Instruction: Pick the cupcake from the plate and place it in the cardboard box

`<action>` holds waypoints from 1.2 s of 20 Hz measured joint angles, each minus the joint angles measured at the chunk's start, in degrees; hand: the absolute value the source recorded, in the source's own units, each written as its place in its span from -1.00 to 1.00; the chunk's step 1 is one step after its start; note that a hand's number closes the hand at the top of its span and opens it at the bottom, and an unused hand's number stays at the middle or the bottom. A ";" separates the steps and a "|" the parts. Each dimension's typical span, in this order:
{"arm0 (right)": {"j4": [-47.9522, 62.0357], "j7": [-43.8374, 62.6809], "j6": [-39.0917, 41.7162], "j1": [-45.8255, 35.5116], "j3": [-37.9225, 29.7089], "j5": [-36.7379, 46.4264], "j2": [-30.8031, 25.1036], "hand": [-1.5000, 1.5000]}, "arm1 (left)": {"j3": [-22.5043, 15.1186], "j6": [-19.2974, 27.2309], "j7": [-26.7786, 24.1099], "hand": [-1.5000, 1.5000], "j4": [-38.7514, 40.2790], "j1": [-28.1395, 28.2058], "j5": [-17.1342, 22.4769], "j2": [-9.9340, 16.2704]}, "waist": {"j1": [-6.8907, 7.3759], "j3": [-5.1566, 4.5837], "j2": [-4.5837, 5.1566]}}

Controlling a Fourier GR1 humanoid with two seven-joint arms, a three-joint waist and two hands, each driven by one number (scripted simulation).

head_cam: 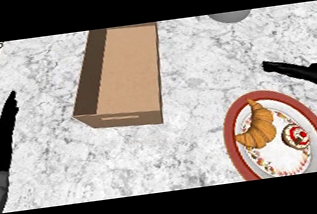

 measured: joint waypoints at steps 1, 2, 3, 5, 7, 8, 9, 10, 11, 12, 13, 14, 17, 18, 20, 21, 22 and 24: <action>-0.55 -1.20 -0.98 -0.51 0.68 2.42 -1.33 -1.00 | 0.01 -0.14 0.15 0.00 0.06 -0.21 -0.10 0.21 | 0.06 -0.02 -0.03; -0.76 -2.37 -2.00 -1.20 1.55 4.74 -2.39 -1.00 | -0.25 0.09 -0.01 0.00 0.12 -0.26 -0.39 -0.12 | 0.37 -0.05 0.03; -1.10 -3.69 -2.93 -1.70 2.45 6.98 -3.77 -1.00 | -0.22 0.17 0.10 0.00 0.20 -0.33 -0.48 -0.14 | 0.50 -0.09 0.01; -1.44 -6.50 -5.24 -2.41 5.01 11.84 -5.93 -1.00 | -0.42 -0.06 0.31 0.00 0.07 -0.59 -0.62 -0.15 | 0.85 -0.14 0.03; -1.62 -8.97 -7.64 -3.41 8.34 16.88 -7.58 -1.00 | -0.56 0.10 -0.04 0.00 0.59 -0.79 -1.04 -0.39 | 1.19 -0.24 0.12; -1.44 -10.51 -9.06 -3.62 9.95 19.46 -8.53 -1.00 | -0.67 0.03 0.31 0.00 0.40 -1.07 -1.16 -0.38 | 1.16 -0.27 0.07; -0.96 -11.82 -10.36 -4.18 11.53 21.99 -9.44 -1.00 | -0.79 -0.13 0.52 0.00 0.38 -1.28 -1.23 -0.39 | 1.32 -0.29 0.09; -0.50 -13.20 -11.74 -4.49 13.19 24.59 -10.42 -1.00 | -0.64 -0.34 0.53 0.00 0.59 -1.38 -1.16 -0.30 | 1.32 -0.33 0.07; 0.23 -14.62 -13.34 -4.64 14.86 27.10 -11.19 -1.00 | -0.69 -0.27 0.68 0.00 0.62 -1.49 -1.31 -0.41 | 1.26 -0.35 0.04; 1.22 -15.43 -14.55 -5.31 16.43 29.25 -11.49 -1.00 | -0.97 -0.04 0.58 0.00 0.13 -0.97 -1.57 -0.65 | 1.46 -0.38 -0.03; 2.21 -16.54 -15.88 -5.72 18.09 31.42 -11.64 -1.00 | -0.63 -0.19 0.39 0.00 0.72 -1.01 -1.47 -0.60 | 1.32 -0.43 -0.04; 3.59 -17.66 -17.09 -6.19 19.74 33.42 -11.52 -1.00 | -0.45 -0.26 0.30 0.00 1.39 -1.40 -1.55 -0.65 | 1.18 -0.46 -0.02; 8.51 -20.38 -19.34 -8.59 23.39 37.75 -11.14 -1.00 | -0.08 -0.74 0.56 0.00 0.74 -1.13 -1.49 -0.38 | 1.10 -0.51 -0.20; 10.08 -21.15 -20.27 -9.38 24.45 39.36 -10.60 -1.00 | -0.03 -0.45 0.96 0.00 0.47 -0.94 -1.72 -0.51 | 0.88 -0.53 -0.29; 13.33 -22.05 -21.75 -11.01 26.39 42.24 -8.30 -1.00 | 0.46 -0.80 0.70 0.00 0.97 -0.67 -1.85 -0.40 | 0.39 -0.57 -0.42; 15.27 -22.94 -22.40 -12.03 27.02 43.29 -7.72 -1.00 | 0.63 -0.99 0.82 0.00 1.05 -0.80 -1.89 -0.40 | 0.23 -0.58 -0.46; 17.23 -23.63 -23.21 -12.76 27.66 44.38 -6.87 -1.00 | 0.41 -0.51 1.45 0.00 0.48 -0.70 -2.30 -0.83 | 0.11 -0.58 -0.51; 19.44 -24.35 -24.11 -13.85 28.67 46.03 -5.68 -1.00 | 1.19 -1.26 1.14 0.00 0.58 -0.37 -2.16 -0.46 | -0.37 -0.60 -0.64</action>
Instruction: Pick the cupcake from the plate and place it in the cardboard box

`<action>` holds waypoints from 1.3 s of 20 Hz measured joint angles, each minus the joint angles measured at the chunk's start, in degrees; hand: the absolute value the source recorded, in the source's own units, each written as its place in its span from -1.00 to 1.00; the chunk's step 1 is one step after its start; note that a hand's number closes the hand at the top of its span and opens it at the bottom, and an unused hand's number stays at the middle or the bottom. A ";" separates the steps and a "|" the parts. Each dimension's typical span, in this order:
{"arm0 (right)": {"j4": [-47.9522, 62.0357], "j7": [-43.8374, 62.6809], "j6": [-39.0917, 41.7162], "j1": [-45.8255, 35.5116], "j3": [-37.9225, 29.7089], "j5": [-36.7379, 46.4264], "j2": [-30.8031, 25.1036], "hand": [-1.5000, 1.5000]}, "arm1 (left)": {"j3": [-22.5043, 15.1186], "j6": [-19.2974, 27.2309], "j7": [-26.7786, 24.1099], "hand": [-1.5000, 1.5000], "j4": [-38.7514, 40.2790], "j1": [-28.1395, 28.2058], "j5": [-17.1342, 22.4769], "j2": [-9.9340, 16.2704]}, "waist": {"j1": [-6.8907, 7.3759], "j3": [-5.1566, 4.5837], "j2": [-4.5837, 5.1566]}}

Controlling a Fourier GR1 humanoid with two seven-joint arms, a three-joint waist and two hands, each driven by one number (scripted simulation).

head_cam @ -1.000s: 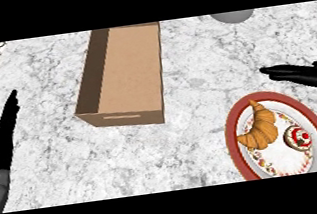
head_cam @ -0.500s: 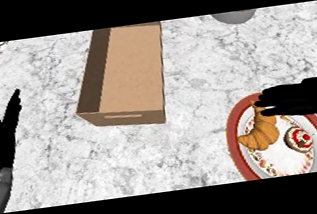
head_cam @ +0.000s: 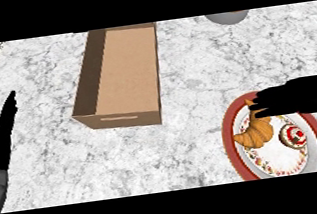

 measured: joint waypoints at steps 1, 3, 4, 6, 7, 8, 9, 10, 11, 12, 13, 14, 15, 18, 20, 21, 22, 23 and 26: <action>1.12 -0.35 -0.35 -0.77 0.20 0.44 0.76 -1.00 | 0.29 -0.11 -0.21 0.00 0.03 0.33 -0.03 -0.05 | -0.15 -0.01 -0.05; 2.93 -1.11 -1.08 -1.60 0.77 1.22 1.56 -1.00 | 0.69 -0.18 0.32 0.00 -0.25 0.09 -0.19 -0.22 | -0.46 -0.04 -0.13; 4.17 -1.56 -1.58 -1.94 0.90 1.61 2.04 -1.00 | 0.97 -0.40 0.20 0.00 -0.10 0.20 -0.20 -0.26 | -0.57 -0.03 -0.15; 6.47 -2.07 -2.23 -2.98 1.43 2.56 3.25 -1.00 | 0.93 -0.06 0.61 0.00 -0.75 0.51 -0.95 -0.50 | -0.65 -0.04 -0.19; 7.05 -2.32 -2.53 -3.03 1.76 2.81 3.63 -1.00 | 1.06 -0.03 0.48 0.00 -1.06 1.11 -0.97 -0.70 | -0.70 -0.04 -0.22; 7.16 -2.64 -2.86 -2.66 2.03 2.75 3.69 -1.00 | 1.13 0.09 0.74 0.00 -1.26 1.08 -1.28 -0.70 | -0.88 -0.05 -0.26; 7.93 -2.69 -2.99 -3.10 2.33 2.82 4.69 -1.00 | 1.53 -0.03 0.45 0.00 -0.53 0.70 -1.25 -0.83 | -0.92 -0.05 -0.22; 7.71 -2.86 -3.25 -2.67 2.61 2.74 4.88 -1.00 | 1.76 -0.03 -0.01 0.00 -0.28 1.21 -1.31 -0.96 | -1.05 -0.06 -0.26; 7.79 -3.37 -3.61 -2.25 2.74 2.48 4.53 -1.00 | 1.79 -0.02 0.19 0.00 -0.31 1.10 -1.49 -1.08 | -1.19 -0.06 -0.28; 7.64 -3.66 -3.68 -2.25 2.96 2.16 4.22 -1.00 | 1.91 -0.02 -0.20 0.00 -0.58 1.77 -1.54 -1.18 | -1.18 -0.06 -0.32; 7.39 -3.89 -3.69 -2.46 3.18 1.87 3.96 -1.00 | 2.35 -0.57 -0.71 0.00 -0.12 1.96 -1.32 -0.90 | -1.23 -0.07 -0.32; 6.08 -3.92 -3.57 -2.16 3.63 1.45 3.48 -1.00 | 2.60 -0.61 -0.75 0.00 -0.06 2.16 -1.35 -0.81 | -1.40 -0.09 -0.39; 5.79 -4.36 -3.76 -1.98 3.93 1.10 2.92 -1.00 | 2.59 -0.64 -0.63 0.00 -0.55 2.46 -1.41 -0.88 | -1.38 -0.08 -0.41; 4.05 -4.95 -4.10 -1.45 4.63 -0.19 1.91 -1.00 | 2.99 -0.60 -0.65 0.00 -1.03 2.94 -1.60 -1.03 | -1.52 -0.08 -0.46; 1.90 -4.59 -3.97 -1.00 5.32 -0.79 1.48 -1.00 | 3.42 -0.91 -0.20 0.00 -0.77 2.35 -1.70 -0.82 | -1.78 -0.11 -0.50; 1.01 -4.55 -3.92 -1.01 5.60 -0.91 0.95 -1.00 | 3.59 -0.99 -0.11 0.00 -0.64 2.15 -1.80 -0.84 | -1.82 -0.10 -0.50; 0.61 -4.55 -4.14 -0.52 5.86 -0.68 0.69 -1.00 | 3.67 -0.89 -0.30 0.00 -0.16 1.98 -1.96 -1.31 | -1.90 -0.11 -0.50; -0.33 -4.38 -4.13 -0.36 5.86 -0.53 -0.10 -1.00 | 3.87 -1.05 -0.92 0.00 0.50 1.94 -1.98 -1.70 | -1.99 -0.11 -0.50; -1.21 -3.78 -4.56 0.68 5.81 1.35 -1.16 -1.00 | 3.70 -0.50 0.08 0.00 -0.78 2.51 -3.18 -2.54 | -1.97 -0.11 -0.54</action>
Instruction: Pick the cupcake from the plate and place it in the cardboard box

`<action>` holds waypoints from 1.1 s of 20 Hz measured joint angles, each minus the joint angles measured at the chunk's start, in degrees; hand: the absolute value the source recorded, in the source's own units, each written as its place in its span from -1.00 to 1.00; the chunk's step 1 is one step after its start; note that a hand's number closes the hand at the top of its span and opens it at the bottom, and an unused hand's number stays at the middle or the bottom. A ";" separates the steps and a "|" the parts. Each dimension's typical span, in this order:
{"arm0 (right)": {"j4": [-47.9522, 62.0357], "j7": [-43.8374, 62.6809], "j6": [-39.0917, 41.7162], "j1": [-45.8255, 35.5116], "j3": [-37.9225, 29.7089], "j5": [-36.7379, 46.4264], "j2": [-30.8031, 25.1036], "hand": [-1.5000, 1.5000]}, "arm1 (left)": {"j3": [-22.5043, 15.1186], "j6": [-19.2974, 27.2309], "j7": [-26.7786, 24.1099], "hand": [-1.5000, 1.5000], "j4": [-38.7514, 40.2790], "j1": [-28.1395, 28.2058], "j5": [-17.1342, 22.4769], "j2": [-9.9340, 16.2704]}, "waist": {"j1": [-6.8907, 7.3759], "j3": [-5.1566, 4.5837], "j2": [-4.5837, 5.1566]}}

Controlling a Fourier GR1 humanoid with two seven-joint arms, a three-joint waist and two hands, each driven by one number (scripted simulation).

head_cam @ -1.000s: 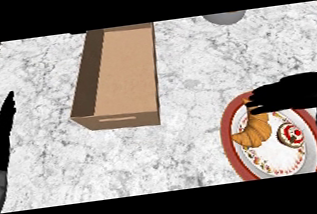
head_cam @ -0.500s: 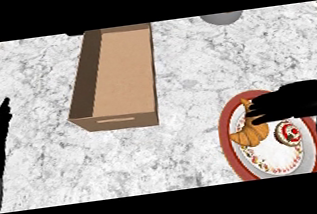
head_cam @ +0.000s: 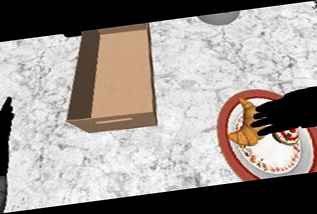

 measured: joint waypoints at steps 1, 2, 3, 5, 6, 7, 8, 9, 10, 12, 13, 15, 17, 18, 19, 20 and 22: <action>-0.32 0.64 0.03 0.41 0.15 0.80 0.32 -1.00 | 0.05 -0.24 0.88 0.00 -0.93 0.11 -0.16 0.14 | 0.02 -0.02 -0.03; -0.36 1.16 0.01 0.79 0.13 1.54 0.66 -1.00 | 0.47 -1.00 1.05 0.00 -0.89 -0.06 -0.03 0.49 | 0.00 -0.07 -0.08; -0.11 1.53 -0.01 0.99 -0.06 2.37 1.18 -1.00 | 0.54 -1.09 1.40 0.00 -1.45 0.11 -0.28 0.30 | 0.02 -0.14 -0.16; 0.24 1.93 -0.12 1.58 -0.38 3.67 1.78 -1.00 | 1.11 -1.72 1.34 0.00 -2.11 0.83 -0.43 0.48 | 0.03 -0.28 -0.30; 0.09 2.26 -0.12 1.92 -0.49 4.42 2.06 -1.00 | 1.32 -2.13 1.34 0.00 -1.88 0.73 -0.49 0.41 | -0.05 -0.38 -0.37; 0.38 2.19 -0.35 2.35 -0.98 4.67 2.31 1.00 | 1.53 -2.35 1.44 0.00 -2.13 0.80 -0.65 0.38 | -0.06 -0.42 -0.41; 0.74 2.18 -0.68 2.68 -1.62 4.71 2.88 1.00 | 1.56 -2.23 1.57 0.00 -2.02 0.50 -1.06 0.10 | -0.08 -0.54 -0.55; 1.32 1.90 -2.09 3.37 -2.19 4.87 3.44 1.00 | 1.74 -2.49 1.67 0.00 -2.75 1.09 -0.99 0.13 | 0.02 -0.63 -0.68; 1.38 1.73 -2.80 3.42 -3.02 4.58 4.07 1.00 | 1.98 -2.52 0.68 0.00 -1.53 0.80 -1.14 -0.17 | -0.09 -0.72 -0.72; 1.24 1.70 -3.82 3.44 -4.56 4.18 5.38 1.00 | 2.16 -2.36 1.34 0.00 -1.29 -0.30 -1.65 -0.43 | -0.16 -0.78 -0.77; 1.50 1.51 -4.70 3.70 -5.30 4.11 6.07 1.00 | 2.27 -2.55 1.29 0.00 -1.23 -0.24 -1.73 -0.49 | -0.12 -0.82 -0.83; 1.40 1.53 -5.46 3.69 -6.79 3.81 7.51 1.00 | 2.26 -2.45 1.47 0.00 -1.44 0.03 -2.23 -0.89 | -0.07 -0.83 -0.87; 1.42 1.13 -6.84 4.20 -8.17 3.70 8.52 1.00 | 2.38 -2.57 2.50 0.00 -3.26 0.83 -2.36 -0.93 | 0.07 -0.81 -0.91; 0.91 0.93 -7.17 4.53 -9.10 3.24 8.56 1.00 | 2.53 -2.75 2.38 0.00 -3.55 1.29 -2.42 -0.97 | 0.05 -0.70 -0.83; 1.76 1.38 -7.06 3.50 -9.75 3.16 10.16 1.00 | 2.60 -2.63 2.29 0.00 -3.44 1.15 -2.63 -1.20 | 0.16 -0.71 -0.77; 3.68 2.04 -6.72 1.81 -10.65 2.79 11.73 1.00 | 2.33 -2.58 2.15 0.00 -3.04 0.68 -2.89 -1.65 | 0.43 -0.70 -0.62; 8.51 5.67 -5.44 -2.63 -12.96 2.15 15.08 1.00 | 2.19 -3.37 2.32 0.00 -2.88 -0.63 -2.89 -1.41 | 1.69 -0.44 0.09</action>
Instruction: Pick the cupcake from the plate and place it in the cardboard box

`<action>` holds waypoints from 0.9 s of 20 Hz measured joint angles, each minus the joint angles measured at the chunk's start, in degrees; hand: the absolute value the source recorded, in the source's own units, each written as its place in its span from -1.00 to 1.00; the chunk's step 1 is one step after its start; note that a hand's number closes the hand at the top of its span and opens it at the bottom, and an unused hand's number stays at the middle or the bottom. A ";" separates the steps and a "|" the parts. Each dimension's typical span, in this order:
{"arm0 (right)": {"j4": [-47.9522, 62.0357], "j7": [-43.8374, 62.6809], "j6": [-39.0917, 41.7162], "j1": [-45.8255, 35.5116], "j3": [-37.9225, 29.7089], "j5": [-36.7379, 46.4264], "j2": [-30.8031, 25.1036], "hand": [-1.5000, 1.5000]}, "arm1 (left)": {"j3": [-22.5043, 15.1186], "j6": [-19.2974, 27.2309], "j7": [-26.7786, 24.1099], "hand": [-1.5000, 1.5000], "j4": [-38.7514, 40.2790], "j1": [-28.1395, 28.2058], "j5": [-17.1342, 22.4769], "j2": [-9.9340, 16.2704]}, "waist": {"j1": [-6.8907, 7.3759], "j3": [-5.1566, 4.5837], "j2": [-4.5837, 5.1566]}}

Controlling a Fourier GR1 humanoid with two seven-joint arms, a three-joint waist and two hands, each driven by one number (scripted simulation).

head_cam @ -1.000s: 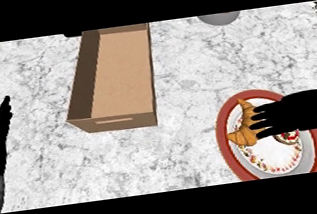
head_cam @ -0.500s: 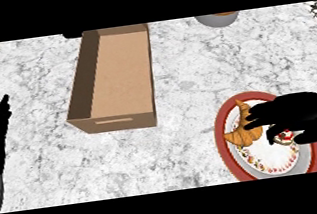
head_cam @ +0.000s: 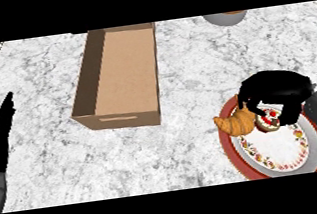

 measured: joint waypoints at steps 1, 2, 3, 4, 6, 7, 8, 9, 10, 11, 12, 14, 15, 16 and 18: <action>2.54 2.34 0.60 -2.28 -1.40 -0.39 1.44 1.00 | -0.18 -0.38 -0.44 0.00 0.14 -0.36 0.04 -0.08 | 0.85 0.12 0.43; 4.95 5.05 1.22 -4.59 -2.72 -0.69 2.83 1.00 | -0.52 -0.54 -0.61 0.00 0.19 -1.01 -0.05 -0.37 | 1.66 0.20 0.88; 7.45 7.16 1.61 -6.88 -4.23 -1.16 3.91 1.00 | -0.73 -0.80 -0.66 0.00 0.13 -1.52 -0.08 -0.43 | 2.43 0.29 1.23; 9.82 8.88 1.95 -9.37 -5.72 -1.63 4.83 1.00 | -1.17 -0.65 -0.73 0.00 0.25 -1.81 -0.41 -0.86 | 2.83 0.36 1.43; 14.31 12.35 0.85 -13.64 -8.33 -1.90 6.69 1.00 | -1.48 -1.18 -0.94 0.00 0.01 -1.96 -0.34 -0.96 | 3.78 0.46 1.69; 16.41 13.48 -0.07 -15.60 -9.49 -1.96 7.51 1.00 | -1.43 -1.15 -0.66 0.00 0.21 -2.66 -0.48 -0.92 | 3.82 0.49 1.79; 18.31 13.87 -0.67 -17.64 -10.83 -2.29 7.70 1.00 | -1.17 -1.51 -0.89 0.00 0.59 -2.76 -0.30 -0.69 | 3.86 0.52 1.84; 20.22 14.25 -1.07 -19.76 -12.00 -2.58 8.08 1.00 | -1.32 -1.38 -1.01 0.00 0.52 -2.59 -0.49 -0.86 | 4.00 0.54 1.84; 22.14 14.06 -1.90 -21.41 -13.06 -2.84 8.56 1.00 | -1.13 -1.57 -0.92 0.00 0.75 -2.94 -0.38 -0.78 | 3.95 0.54 1.88; 23.67 13.53 -2.78 -22.92 -14.25 -3.33 8.85 1.00 | -0.96 -1.56 -0.87 0.00 0.99 -3.26 -0.42 -0.75 | 3.75 0.56 1.87; 24.98 12.99 -3.60 -24.47 -15.52 -3.95 9.07 1.00 | -0.84 -1.59 -0.72 0.00 1.26 -3.70 -0.47 -0.71 | 3.65 0.58 1.91; 26.66 10.91 -5.56 -26.84 -17.70 -5.21 9.97 1.00 | -1.07 -1.19 -0.81 0.00 1.21 -3.29 -0.89 -1.09 | 3.40 0.60 1.78; 27.42 9.74 -6.38 -28.04 -18.61 -5.78 10.65 1.00 | -1.12 -1.01 -1.04 0.00 1.43 -3.25 -1.04 -1.38 | 3.31 0.59 1.75; 28.36 8.33 -6.96 -28.94 -19.40 -6.32 11.42 1.00 | -1.43 -0.61 -1.04 0.00 1.38 -3.11 -1.40 -1.88 | 3.15 0.58 1.69; 30.42 6.66 -7.10 -31.75 -20.84 -7.23 12.89 1.00 | -1.17 -0.59 -1.50 0.00 1.63 -2.74 -1.58 -1.76 | 3.07 0.57 1.62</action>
